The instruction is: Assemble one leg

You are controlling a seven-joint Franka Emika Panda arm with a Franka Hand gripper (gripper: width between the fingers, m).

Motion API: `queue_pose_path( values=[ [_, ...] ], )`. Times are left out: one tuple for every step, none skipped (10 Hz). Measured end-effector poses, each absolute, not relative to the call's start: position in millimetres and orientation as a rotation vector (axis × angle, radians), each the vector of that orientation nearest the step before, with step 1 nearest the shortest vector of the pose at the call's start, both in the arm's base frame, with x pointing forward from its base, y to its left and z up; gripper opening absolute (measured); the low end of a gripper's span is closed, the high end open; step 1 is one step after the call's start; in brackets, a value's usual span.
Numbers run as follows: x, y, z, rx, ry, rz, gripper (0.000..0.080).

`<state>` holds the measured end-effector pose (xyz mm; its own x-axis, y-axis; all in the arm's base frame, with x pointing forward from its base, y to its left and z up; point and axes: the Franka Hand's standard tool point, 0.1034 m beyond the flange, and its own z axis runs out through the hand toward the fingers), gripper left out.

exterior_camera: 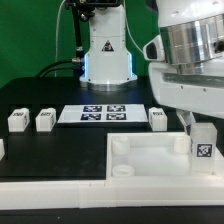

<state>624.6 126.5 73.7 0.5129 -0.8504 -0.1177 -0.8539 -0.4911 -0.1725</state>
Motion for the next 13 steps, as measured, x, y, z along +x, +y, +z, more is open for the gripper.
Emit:
queue_pose_path(
  values=[
    [623.4,130.1,73.3,-2.694,1.219,-0.02,0.0641],
    [623.5,129.8,73.1,-2.718,1.158,-0.025,0.0647],
    [623.8,127.7,73.0,-2.783,1.002,-0.042,0.0647],
    [623.9,127.3,73.0,-2.82,0.898,-0.052,0.0648],
    [623.8,121.2,73.0,-2.931,0.603,-0.072,0.0648],
    [627.4,117.7,75.8,-2.998,0.355,-0.102,0.0648],
    [629.1,118.9,76.8,-2.999,0.318,-0.117,0.0648],
    [628.9,119.3,76.6,-2.989,0.375,-0.112,0.0648],
    [628.9,119.3,76.7,-2.982,0.414,-0.109,0.0526],
    [628.8,120.1,76.7,-2.957,0.541,-0.1,0.0391],
    [628.1,118.7,76.0,-2.932,0.661,-0.088,0.0391],
    [627.4,117.1,75.1,-2.878,0.848,-0.072,0.0311],
    [627.2,116.4,74.8,-2.831,0.985,-0.063,0.0311]
  ],
)
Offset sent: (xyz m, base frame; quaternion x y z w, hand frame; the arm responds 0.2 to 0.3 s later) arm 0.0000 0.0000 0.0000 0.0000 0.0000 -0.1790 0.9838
